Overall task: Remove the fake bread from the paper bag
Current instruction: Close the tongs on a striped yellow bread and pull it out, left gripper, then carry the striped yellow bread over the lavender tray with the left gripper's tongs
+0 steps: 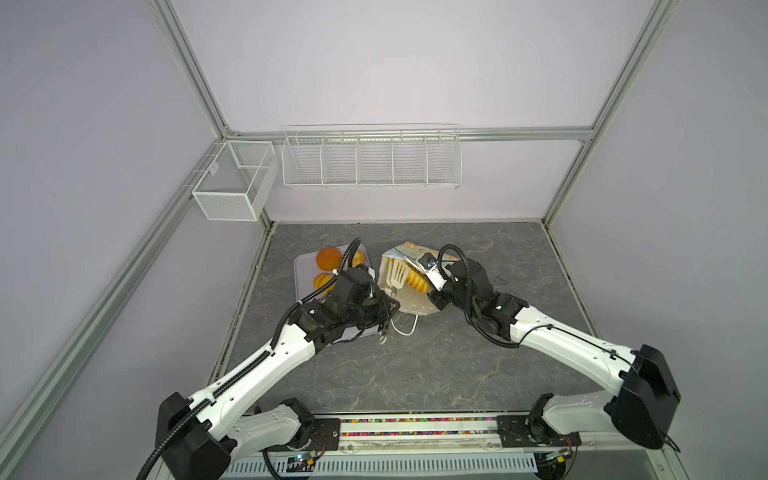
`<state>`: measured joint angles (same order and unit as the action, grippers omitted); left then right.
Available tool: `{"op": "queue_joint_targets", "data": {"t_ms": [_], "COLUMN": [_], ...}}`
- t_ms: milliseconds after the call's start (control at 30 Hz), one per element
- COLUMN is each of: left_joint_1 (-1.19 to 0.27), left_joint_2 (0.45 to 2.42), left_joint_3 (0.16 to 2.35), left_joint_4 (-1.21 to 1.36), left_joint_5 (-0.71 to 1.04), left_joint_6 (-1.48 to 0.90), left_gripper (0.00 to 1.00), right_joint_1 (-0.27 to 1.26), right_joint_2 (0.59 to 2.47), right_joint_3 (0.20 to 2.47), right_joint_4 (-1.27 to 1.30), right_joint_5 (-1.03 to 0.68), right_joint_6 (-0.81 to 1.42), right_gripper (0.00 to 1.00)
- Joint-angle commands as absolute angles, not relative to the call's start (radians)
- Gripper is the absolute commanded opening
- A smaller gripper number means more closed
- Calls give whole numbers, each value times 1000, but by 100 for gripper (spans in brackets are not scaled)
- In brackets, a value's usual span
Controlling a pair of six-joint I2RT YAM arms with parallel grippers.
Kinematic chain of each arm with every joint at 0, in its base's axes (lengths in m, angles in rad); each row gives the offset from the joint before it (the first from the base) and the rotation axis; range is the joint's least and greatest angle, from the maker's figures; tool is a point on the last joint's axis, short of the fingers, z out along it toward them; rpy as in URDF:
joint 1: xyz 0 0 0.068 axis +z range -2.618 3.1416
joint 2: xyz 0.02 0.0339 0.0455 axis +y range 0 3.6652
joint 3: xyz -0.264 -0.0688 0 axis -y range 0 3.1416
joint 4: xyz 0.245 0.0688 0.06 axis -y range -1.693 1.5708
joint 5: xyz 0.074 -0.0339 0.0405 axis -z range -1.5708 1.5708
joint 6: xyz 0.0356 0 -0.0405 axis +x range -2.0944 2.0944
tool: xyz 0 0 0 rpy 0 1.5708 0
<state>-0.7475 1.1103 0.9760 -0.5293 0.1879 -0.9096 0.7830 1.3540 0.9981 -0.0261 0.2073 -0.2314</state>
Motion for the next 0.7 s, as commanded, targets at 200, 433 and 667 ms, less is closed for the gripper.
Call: {"op": "queue_joint_targets", "data": {"t_ms": [200, 433, 667], "left_joint_1": [-766, -769, -772], "left_joint_2": [1003, 936, 879], "left_joint_3": [953, 912, 936], "left_joint_4": [-491, -483, -492], "left_joint_5": [149, 158, 181], "left_joint_6": [-754, -712, -667], "left_gripper": [0, 0, 0], "right_joint_1": [763, 751, 740], "right_joint_2": [1321, 1314, 1299], "right_joint_3": [1012, 1012, 1013], "right_joint_4": [-51, -53, -55], "right_joint_5": [210, 206, 211], "right_joint_6": [-144, -123, -121], "right_gripper": [7, 7, 7]}}
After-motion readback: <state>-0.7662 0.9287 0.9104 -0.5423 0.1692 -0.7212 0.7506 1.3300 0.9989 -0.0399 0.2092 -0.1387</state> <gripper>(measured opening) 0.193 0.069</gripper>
